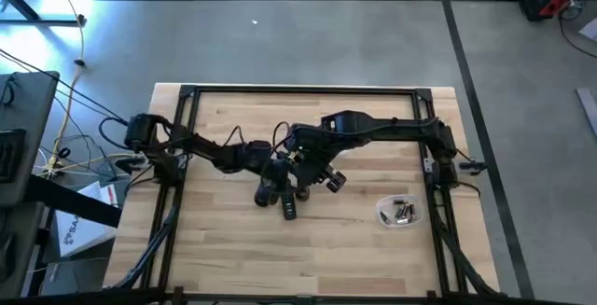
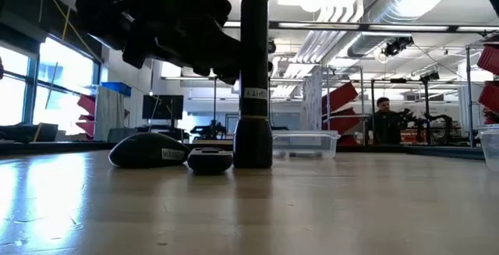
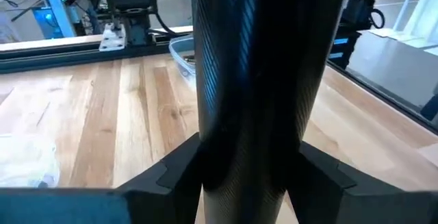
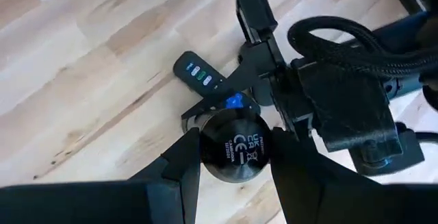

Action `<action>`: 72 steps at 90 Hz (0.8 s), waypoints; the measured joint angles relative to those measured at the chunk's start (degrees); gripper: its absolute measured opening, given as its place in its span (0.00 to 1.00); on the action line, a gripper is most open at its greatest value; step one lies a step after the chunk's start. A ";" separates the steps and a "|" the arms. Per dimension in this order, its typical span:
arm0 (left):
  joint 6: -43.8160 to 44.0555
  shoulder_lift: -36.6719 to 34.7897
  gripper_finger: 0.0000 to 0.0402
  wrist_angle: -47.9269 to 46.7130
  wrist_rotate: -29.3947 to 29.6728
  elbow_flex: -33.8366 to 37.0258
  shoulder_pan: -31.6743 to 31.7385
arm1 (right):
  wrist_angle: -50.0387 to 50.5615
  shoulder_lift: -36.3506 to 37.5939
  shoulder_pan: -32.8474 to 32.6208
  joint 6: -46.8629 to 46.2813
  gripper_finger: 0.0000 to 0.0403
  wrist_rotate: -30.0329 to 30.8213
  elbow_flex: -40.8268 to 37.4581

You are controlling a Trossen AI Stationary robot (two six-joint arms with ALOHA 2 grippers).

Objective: Insert battery
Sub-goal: Close the flashlight battery compartment

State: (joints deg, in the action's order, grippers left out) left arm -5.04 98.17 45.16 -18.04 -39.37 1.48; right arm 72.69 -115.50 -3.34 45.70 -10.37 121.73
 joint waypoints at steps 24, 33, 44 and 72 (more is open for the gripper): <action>0.07 -0.07 0.39 -0.24 2.32 -0.12 0.39 | 0.13 0.11 -1.17 -7.60 0.31 3.27 0.00; 1.27 -0.09 0.39 -0.30 2.92 -0.12 0.58 | 0.59 0.13 -1.43 -11.32 0.31 5.90 0.01; 2.58 -0.15 0.39 -0.69 3.58 -0.21 1.10 | 0.81 0.13 -1.39 -15.79 0.31 7.96 0.00; 2.62 -0.28 0.38 -1.44 6.13 -0.33 1.72 | 1.44 0.13 -1.37 -26.71 0.31 10.13 0.01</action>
State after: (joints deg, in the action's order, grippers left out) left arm -2.41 97.89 43.72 -11.91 -39.70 3.20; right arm 74.12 -115.37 -4.71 18.98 -0.24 121.74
